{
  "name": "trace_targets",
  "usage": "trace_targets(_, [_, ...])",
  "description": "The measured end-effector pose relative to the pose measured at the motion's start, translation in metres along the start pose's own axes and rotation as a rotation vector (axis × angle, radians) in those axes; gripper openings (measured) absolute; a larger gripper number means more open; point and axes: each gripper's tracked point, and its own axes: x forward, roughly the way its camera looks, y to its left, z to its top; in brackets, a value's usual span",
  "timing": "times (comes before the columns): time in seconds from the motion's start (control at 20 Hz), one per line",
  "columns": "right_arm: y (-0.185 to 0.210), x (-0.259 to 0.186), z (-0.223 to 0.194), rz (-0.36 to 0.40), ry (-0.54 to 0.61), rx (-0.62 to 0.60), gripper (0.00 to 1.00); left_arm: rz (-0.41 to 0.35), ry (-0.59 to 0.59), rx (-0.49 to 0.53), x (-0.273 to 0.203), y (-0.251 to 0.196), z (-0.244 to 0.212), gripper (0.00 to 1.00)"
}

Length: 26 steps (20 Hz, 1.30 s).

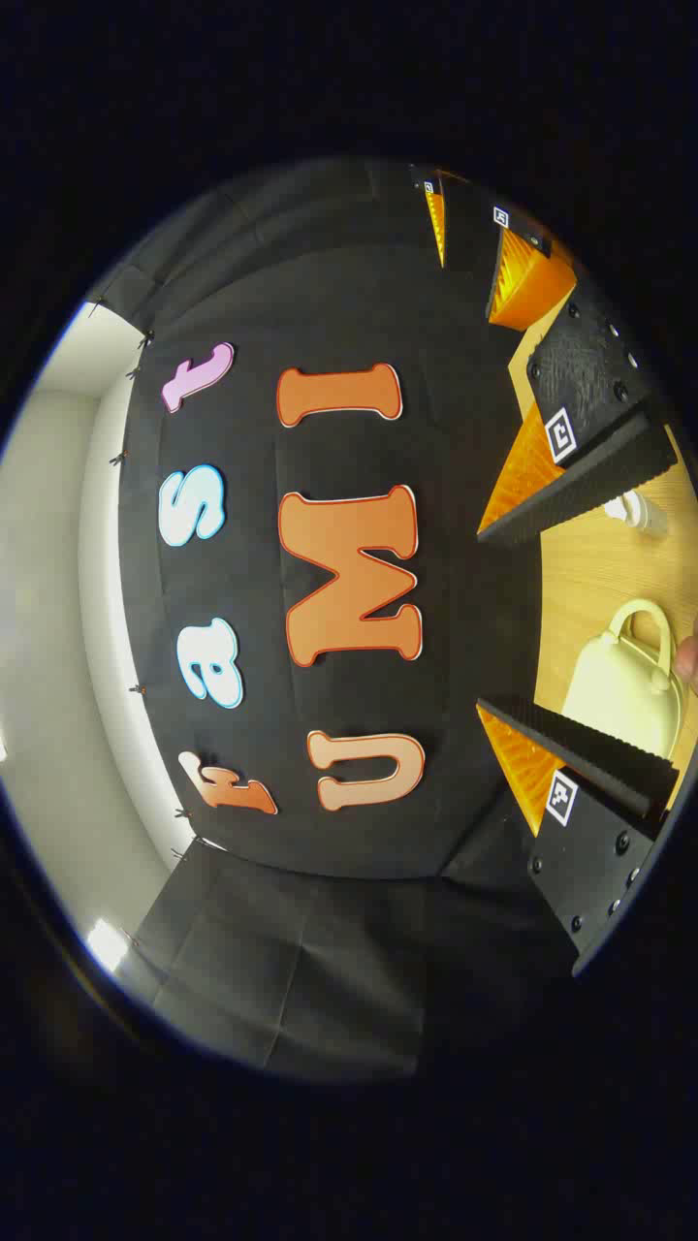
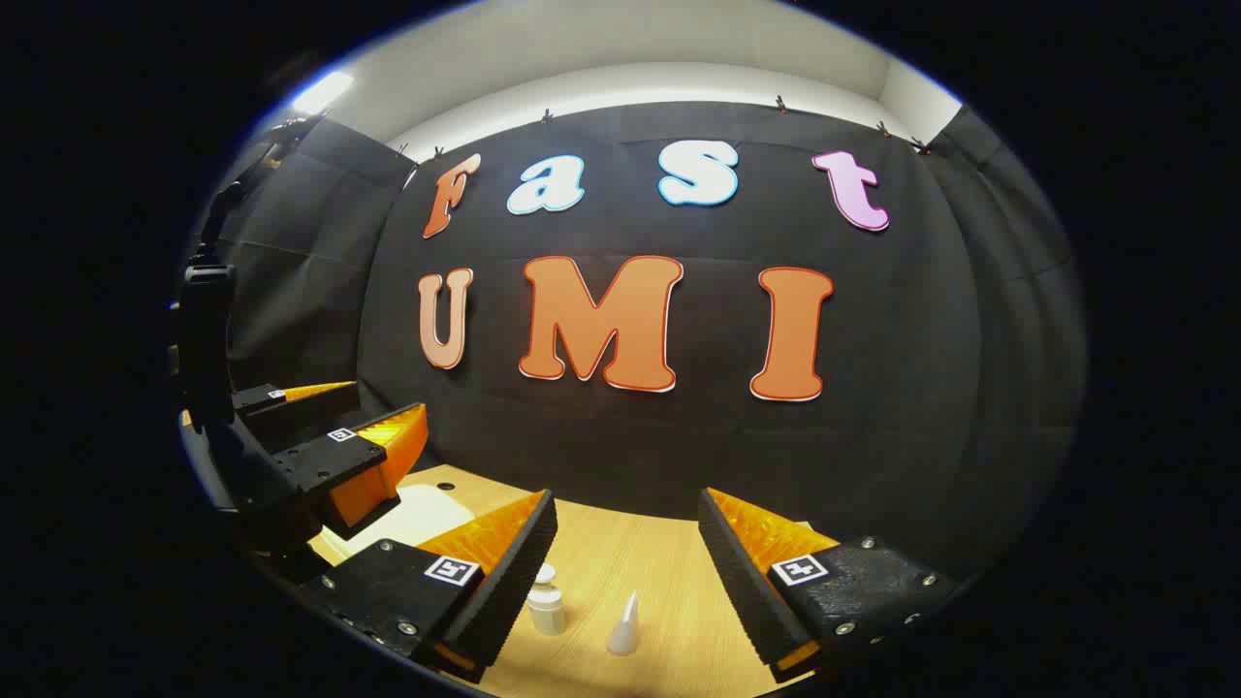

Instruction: First open the suitcase, pack the skin care products into it, and then close the suitcase.

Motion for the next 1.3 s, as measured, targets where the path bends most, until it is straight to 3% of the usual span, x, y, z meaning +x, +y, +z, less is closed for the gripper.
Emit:
trace_targets(0.15, [0.005,0.010,-0.001,-0.033,0.003,0.012,0.91,-0.042,0.009,0.015,0.015,-0.001,-0.005,0.99])
trace_targets(0.2, [0.009,0.013,0.000,-0.036,-0.002,0.013,0.94,-0.056,0.011,0.016,0.019,0.001,-0.005,0.99])
trace_targets(0.35, [0.022,0.022,-0.001,-0.047,0.013,0.020,0.91,-0.082,0.023,-0.005,0.029,0.010,-0.008,0.99])
trace_targets(0.55, [0.032,0.029,0.007,-0.060,-0.005,-0.019,0.94,-0.128,0.022,0.023,0.043,0.012,-0.005,1.00])
trace_targets(0.8, [0.038,0.035,0.004,-0.072,0.018,0.003,0.94,-0.142,-0.018,0.037,0.050,0.017,0.003,0.99])
trace_targets(0.85, [0.036,0.036,0.004,-0.085,0.020,-0.001,0.90,-0.146,-0.011,0.043,0.051,0.019,-0.001,1.00])
trace_targets(0.9, [0.034,0.036,0.004,-0.090,0.020,-0.003,0.94,-0.145,-0.007,0.049,0.054,0.021,-0.003,1.00])
trace_targets(1.3, [0.018,0.039,0.004,-0.123,0.016,-0.031,0.94,-0.130,-0.006,0.116,0.059,0.033,-0.014,0.99])
